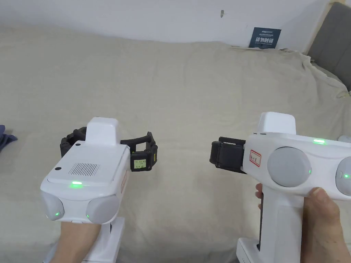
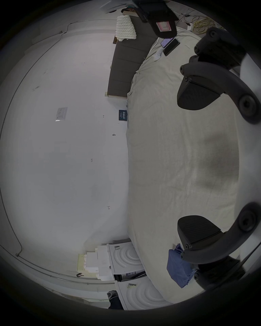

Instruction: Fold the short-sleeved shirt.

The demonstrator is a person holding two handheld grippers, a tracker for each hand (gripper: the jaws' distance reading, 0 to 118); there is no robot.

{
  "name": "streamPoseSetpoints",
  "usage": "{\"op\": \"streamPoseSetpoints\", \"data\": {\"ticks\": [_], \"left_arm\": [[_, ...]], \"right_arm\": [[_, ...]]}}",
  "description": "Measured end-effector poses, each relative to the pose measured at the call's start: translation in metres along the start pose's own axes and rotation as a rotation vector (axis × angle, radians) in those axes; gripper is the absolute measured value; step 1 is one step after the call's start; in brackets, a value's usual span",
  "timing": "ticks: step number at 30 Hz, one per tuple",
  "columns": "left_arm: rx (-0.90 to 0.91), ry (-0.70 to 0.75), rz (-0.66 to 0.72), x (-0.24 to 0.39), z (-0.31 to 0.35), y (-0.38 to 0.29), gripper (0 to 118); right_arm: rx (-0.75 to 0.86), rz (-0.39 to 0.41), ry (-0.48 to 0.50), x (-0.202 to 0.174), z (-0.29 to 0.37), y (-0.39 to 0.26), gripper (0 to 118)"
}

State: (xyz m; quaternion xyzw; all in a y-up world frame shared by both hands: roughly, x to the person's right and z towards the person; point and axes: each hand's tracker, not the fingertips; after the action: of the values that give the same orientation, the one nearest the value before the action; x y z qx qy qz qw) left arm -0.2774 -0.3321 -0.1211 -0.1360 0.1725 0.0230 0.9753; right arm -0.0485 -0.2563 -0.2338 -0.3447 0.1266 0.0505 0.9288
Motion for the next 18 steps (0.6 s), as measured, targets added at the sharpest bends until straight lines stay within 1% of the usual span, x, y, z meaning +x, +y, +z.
{"op": "streamPoseSetpoints", "data": {"ticks": [1, 2, 4, 6, 7, 8, 10, 11, 13, 14, 15, 17, 18], "left_arm": [[0.000, -0.002, -0.001, 0.000, 0.000, 0.000, 118], [-0.001, -0.004, 0.000, -0.001, -0.001, 0.000, 118], [-0.008, -0.005, 0.006, -0.004, -0.004, -0.002, 118], [-0.023, -0.002, 0.015, -0.008, -0.010, -0.004, 118], [-0.033, 0.002, 0.022, -0.010, -0.013, -0.006, 118], [-0.047, 0.009, 0.030, -0.012, -0.016, -0.009, 118], [-0.068, 0.016, 0.048, -0.017, -0.024, -0.014, 118], [-0.080, 0.021, 0.053, -0.020, -0.030, -0.018, 118], [-0.108, 0.029, 0.050, -0.025, -0.047, -0.025, 118], [-0.139, 0.043, 0.042, -0.029, -0.059, -0.027, 118], [-0.159, 0.057, 0.040, -0.033, -0.072, -0.029, 118], [-0.196, 0.077, 0.060, -0.040, -0.100, -0.030, 118], [-0.221, 0.080, 0.077, -0.044, -0.119, -0.030, 118]], "right_arm": [[-0.003, -0.025, -0.016, 0.000, -0.003, 0.001, 118], [0.011, -0.045, -0.013, 0.001, -0.006, 0.000, 118], [0.037, -0.040, 0.035, -0.005, -0.004, -0.003, 118], [0.043, -0.082, 0.100, -0.007, -0.009, -0.010, 118], [0.036, -0.083, 0.107, -0.007, -0.014, -0.015, 118], [0.027, -0.073, 0.115, -0.003, -0.024, -0.020, 118], [0.000, 0.003, 0.125, -0.004, -0.043, -0.032, 118], [-0.014, 0.045, 0.122, -0.004, -0.058, -0.039, 118], [-0.019, 0.064, 0.083, 0.003, -0.087, -0.045, 118], [-0.013, 0.066, 0.016, 0.005, -0.103, -0.047, 118], [-0.020, 0.067, -0.025, 0.008, -0.118, -0.046, 118], [-0.023, 0.066, -0.011, 0.019, -0.152, -0.039, 118], [-0.040, 0.068, -0.025, 0.024, -0.170, -0.032, 118]]}}
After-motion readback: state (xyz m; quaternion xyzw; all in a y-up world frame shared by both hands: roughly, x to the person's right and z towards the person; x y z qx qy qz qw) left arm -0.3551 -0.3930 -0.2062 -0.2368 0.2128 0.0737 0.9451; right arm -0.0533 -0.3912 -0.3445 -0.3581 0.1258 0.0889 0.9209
